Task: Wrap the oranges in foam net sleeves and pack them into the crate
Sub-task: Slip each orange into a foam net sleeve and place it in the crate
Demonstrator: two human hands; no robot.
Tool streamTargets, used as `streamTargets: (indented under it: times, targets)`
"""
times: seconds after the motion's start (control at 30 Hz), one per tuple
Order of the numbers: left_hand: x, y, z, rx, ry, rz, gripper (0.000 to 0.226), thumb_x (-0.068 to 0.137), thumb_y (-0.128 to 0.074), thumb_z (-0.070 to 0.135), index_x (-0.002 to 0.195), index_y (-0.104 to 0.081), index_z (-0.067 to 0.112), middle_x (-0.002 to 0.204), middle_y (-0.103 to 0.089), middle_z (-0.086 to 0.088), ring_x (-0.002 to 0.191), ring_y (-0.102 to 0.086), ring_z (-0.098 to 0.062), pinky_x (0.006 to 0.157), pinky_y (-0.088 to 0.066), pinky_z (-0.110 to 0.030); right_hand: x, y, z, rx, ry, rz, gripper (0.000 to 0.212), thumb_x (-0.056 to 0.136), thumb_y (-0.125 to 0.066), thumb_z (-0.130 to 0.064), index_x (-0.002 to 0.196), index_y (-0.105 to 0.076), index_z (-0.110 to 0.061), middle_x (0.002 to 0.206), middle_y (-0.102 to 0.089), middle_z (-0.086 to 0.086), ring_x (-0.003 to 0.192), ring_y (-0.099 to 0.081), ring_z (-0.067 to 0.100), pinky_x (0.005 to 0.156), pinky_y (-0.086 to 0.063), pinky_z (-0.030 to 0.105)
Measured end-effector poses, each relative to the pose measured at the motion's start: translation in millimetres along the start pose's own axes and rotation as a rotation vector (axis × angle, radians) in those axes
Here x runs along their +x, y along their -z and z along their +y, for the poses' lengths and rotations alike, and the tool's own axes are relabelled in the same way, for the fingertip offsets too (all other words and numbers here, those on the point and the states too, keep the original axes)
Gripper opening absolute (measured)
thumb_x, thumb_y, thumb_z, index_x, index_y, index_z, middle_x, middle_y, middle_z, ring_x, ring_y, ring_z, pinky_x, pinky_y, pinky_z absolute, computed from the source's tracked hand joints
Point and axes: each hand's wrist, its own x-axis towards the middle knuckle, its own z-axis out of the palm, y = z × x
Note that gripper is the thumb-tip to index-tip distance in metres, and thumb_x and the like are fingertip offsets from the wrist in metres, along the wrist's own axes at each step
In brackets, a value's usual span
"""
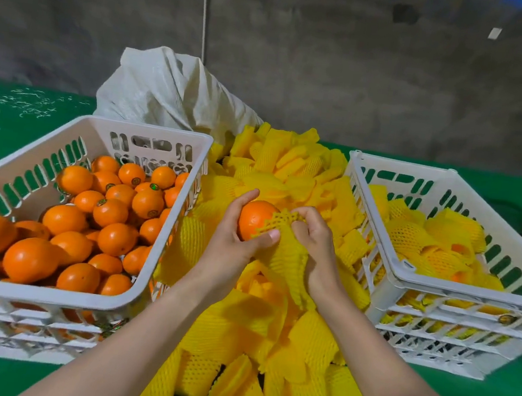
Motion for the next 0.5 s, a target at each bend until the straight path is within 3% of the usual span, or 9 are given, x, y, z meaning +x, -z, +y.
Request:
streamTargets:
  times: [0.13, 0.23, 0.3, 0.33, 0.4, 0.5]
  targets:
    - [3, -15, -11, -0.151, 0.008, 0.158, 0.053, 0.069, -0.066, 0.037, 0.120, -0.050, 0.034, 0.114, -0.065, -0.004, 0.092, -0.067, -0.015, 0.074, -0.053, -0.030, -16, -6, 0, -0.086, 0.082, 0.156, 0.020, 0.094, -0.046, -0.008, 0.086, -0.049, -0.026, 0.075, -0.055, -0.011, 0.072, -0.052, 0.013, 0.064, -0.042, 0.036]
    - [5, -27, -18, -0.259, 0.148, 0.148, 0.022, 0.093, -0.045, 0.040, 0.099, -0.060, 0.026, 0.089, -0.067, 0.001, 0.076, -0.064, -0.007, 0.064, -0.050, -0.018, -29, -18, 2, -0.220, 0.251, 0.164, 0.010, 0.097, -0.043, -0.012, 0.100, -0.053, -0.013, 0.067, -0.049, -0.014, 0.064, -0.047, 0.019, 0.059, -0.032, 0.034]
    - [4, -30, -21, -0.456, 0.199, 0.189, 0.056, 0.102, -0.027, 0.037, 0.060, -0.060, 0.019, 0.057, -0.052, 0.003, 0.050, -0.051, -0.005, 0.054, -0.046, -0.018, -37, -21, 5, -0.260, 0.301, 0.140, 0.018, 0.095, -0.041, -0.020, 0.104, -0.054, -0.011, 0.062, -0.043, -0.016, 0.059, -0.046, 0.021, 0.060, -0.029, 0.031]
    - [3, -27, -24, -0.543, 0.195, 0.177, 0.066, 0.103, -0.025, 0.038, 0.050, -0.059, 0.018, 0.051, -0.048, 0.003, 0.045, -0.049, -0.007, 0.054, -0.045, -0.020, -38, -19, 6, -0.232, 0.290, 0.131, 0.020, 0.092, -0.041, -0.024, 0.103, -0.054, -0.013, 0.059, -0.040, -0.015, 0.055, -0.042, 0.015, 0.060, -0.028, 0.030]
    - [2, -21, -24, -0.542, 0.212, 0.139, 0.065, 0.099, -0.032, 0.045, 0.052, -0.066, 0.018, 0.054, -0.058, -0.001, 0.050, -0.058, -0.011, 0.062, -0.048, -0.028, -38, -11, 8, -0.124, 0.240, 0.112, 0.013, 0.087, -0.044, -0.029, 0.092, -0.052, -0.021, 0.056, -0.038, -0.012, 0.051, -0.034, 0.003, 0.057, -0.027, 0.029]
    - [-1, -15, -22, -0.514, 0.251, 0.131, 0.050, 0.094, -0.040, 0.051, 0.079, -0.073, 0.016, 0.074, -0.070, -0.007, 0.068, -0.068, -0.018, 0.071, -0.052, -0.034, -33, -1, 5, -0.092, 0.208, 0.086, 0.015, 0.082, -0.053, -0.037, 0.079, -0.048, -0.023, 0.058, -0.039, -0.012, 0.055, -0.039, 0.003, 0.056, -0.031, 0.022]
